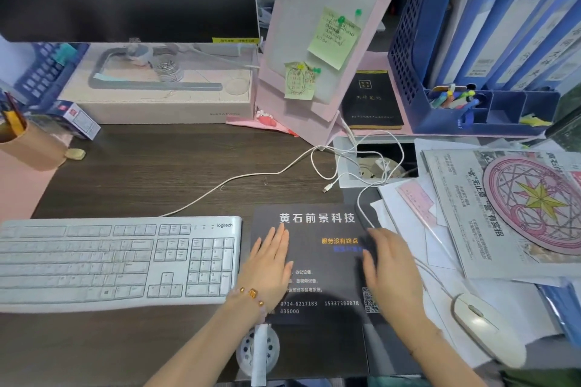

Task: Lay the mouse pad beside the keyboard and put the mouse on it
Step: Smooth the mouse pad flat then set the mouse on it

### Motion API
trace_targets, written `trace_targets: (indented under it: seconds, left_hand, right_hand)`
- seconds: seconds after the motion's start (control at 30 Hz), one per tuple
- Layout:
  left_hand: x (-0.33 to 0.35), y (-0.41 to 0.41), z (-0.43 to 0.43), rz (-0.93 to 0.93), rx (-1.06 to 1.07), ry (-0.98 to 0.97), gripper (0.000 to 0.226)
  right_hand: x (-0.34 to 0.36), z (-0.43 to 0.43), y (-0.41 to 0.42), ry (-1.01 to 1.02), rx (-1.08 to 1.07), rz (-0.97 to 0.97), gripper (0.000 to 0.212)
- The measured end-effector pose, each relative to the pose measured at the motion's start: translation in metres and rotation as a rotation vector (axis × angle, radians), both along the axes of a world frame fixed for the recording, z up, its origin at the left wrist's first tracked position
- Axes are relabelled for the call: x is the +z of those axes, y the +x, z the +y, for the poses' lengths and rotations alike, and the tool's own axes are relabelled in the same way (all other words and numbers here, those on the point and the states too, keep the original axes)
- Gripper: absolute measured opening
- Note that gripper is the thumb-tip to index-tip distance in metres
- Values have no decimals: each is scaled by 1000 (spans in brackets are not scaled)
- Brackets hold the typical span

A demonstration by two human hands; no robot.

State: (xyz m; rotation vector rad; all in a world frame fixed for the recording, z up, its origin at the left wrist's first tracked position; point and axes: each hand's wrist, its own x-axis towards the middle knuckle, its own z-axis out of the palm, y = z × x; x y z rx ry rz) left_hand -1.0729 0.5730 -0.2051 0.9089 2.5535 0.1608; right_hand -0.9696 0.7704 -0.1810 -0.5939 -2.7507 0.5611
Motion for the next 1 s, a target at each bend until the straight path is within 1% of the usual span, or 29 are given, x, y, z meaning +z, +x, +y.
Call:
trace_targets:
  seconds: [0.03,0.07,0.13,0.2,0.27,0.33,0.4,0.43,0.5,0.53,0.57,0.6,0.67,0.73,0.83,0.93,1.0]
  left_hand:
    - [-1,3,-2,-8,6,19,59]
    - [-3,5,-3,-24,7,26,59]
    - [-7,8,-2,-41,-12,13,59]
    - [-15,8,-5,-13,-22,11,58]
    - [-16,8,-8,46,-19,33,56]
    - [-18,9,-8,-45,-18,-2,57]
    - [-24,7,-9,-28,-23,-28,60]
    - [-23,6,-9,-25,-7,-28,63]
    - [-17,-3,-4,6,28,39,75]
    - [-19,-8,-1,46,16,63,77]
    - [-20,-14,1,20,21,72,75]
    - [-22,-21,4,10,37,84,71]
    - [-23,-35,9,47,55,53,66]
    - [-24,-45,9,71,63,25,64]
    - [-22,-52,8,45,82,-7,64]
    - [-17,-52,10,0,98,-9,64]
    - [-12,-55,13,-52,117,15,63]
  right_hand:
    - [-1,-17,-2,-38,77,32,38]
    - [-4,-33,-4,-56,168,14,40]
    - [-19,-58,-9,-31,352,-123,42]
    - [-34,-62,-18,-31,404,-282,46]
    - [-42,-48,-30,19,384,-356,48]
    - [-43,-23,-40,65,331,-393,57]
    - [-41,2,-45,-2,260,-394,65]
    - [-41,12,-46,-30,216,-388,63]
    - [-42,28,-46,-60,125,-390,59]
    - [-42,33,-45,-69,86,-388,60]
    - [-42,35,-45,-65,57,-390,63]
    - [-42,37,-45,-54,43,-393,66]
    - [-42,37,-46,-34,35,-397,67]
    - [-43,36,-46,-19,42,-392,67]
    - [-44,36,-45,-1,49,-375,71]
    - [-44,34,-47,-37,22,-394,62]
    - [-42,31,-47,-99,14,-403,59]
